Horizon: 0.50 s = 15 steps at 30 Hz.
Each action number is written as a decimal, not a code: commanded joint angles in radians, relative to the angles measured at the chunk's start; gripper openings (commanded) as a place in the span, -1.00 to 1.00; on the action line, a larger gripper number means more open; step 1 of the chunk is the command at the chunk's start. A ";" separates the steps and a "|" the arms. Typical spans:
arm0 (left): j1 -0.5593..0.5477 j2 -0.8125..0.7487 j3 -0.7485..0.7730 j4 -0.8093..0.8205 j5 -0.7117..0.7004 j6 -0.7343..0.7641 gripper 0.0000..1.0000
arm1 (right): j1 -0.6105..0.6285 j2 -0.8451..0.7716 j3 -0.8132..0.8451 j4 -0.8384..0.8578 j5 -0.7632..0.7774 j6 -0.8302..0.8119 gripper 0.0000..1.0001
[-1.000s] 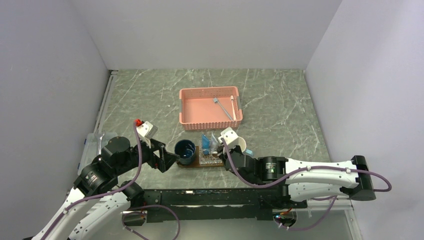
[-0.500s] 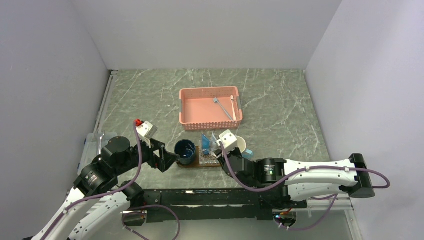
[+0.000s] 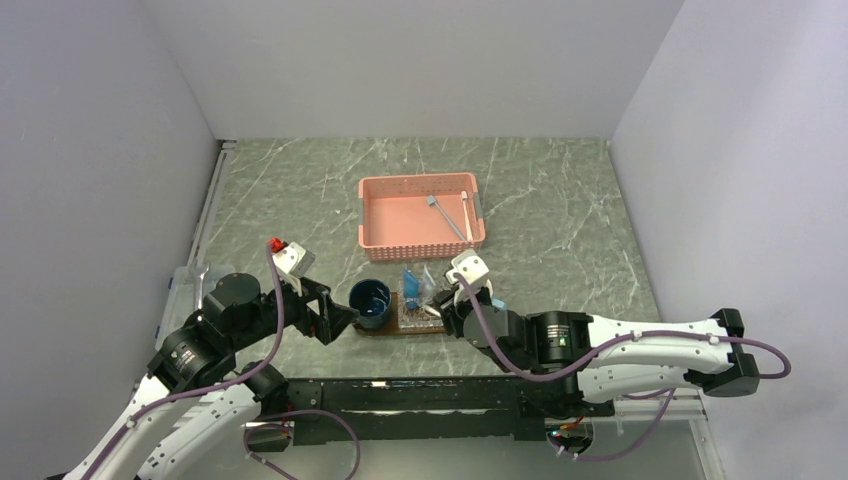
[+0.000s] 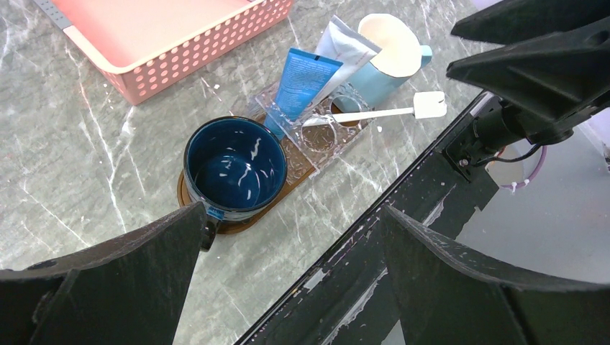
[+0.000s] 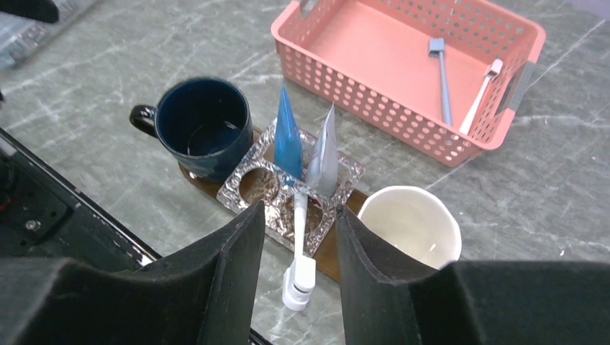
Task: Prepare toiletry sets of a toothbrush and toothpaste on the tray
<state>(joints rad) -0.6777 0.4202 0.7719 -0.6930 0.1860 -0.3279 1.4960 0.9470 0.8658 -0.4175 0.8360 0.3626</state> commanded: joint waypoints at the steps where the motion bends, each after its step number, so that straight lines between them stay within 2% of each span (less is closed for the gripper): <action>1: 0.002 -0.007 -0.006 0.049 -0.007 -0.008 0.93 | 0.006 0.004 0.118 -0.020 0.064 -0.039 -0.12; 6: 0.002 -0.006 -0.005 0.047 -0.008 -0.008 0.93 | -0.023 0.069 0.251 -0.071 0.088 -0.070 -0.06; 15: 0.002 -0.015 -0.006 0.042 -0.021 -0.010 0.93 | -0.260 0.198 0.440 -0.149 -0.152 -0.102 -0.06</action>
<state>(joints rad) -0.6777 0.4202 0.7715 -0.6930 0.1848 -0.3309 1.3067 1.1042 1.2289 -0.5129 0.7906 0.2882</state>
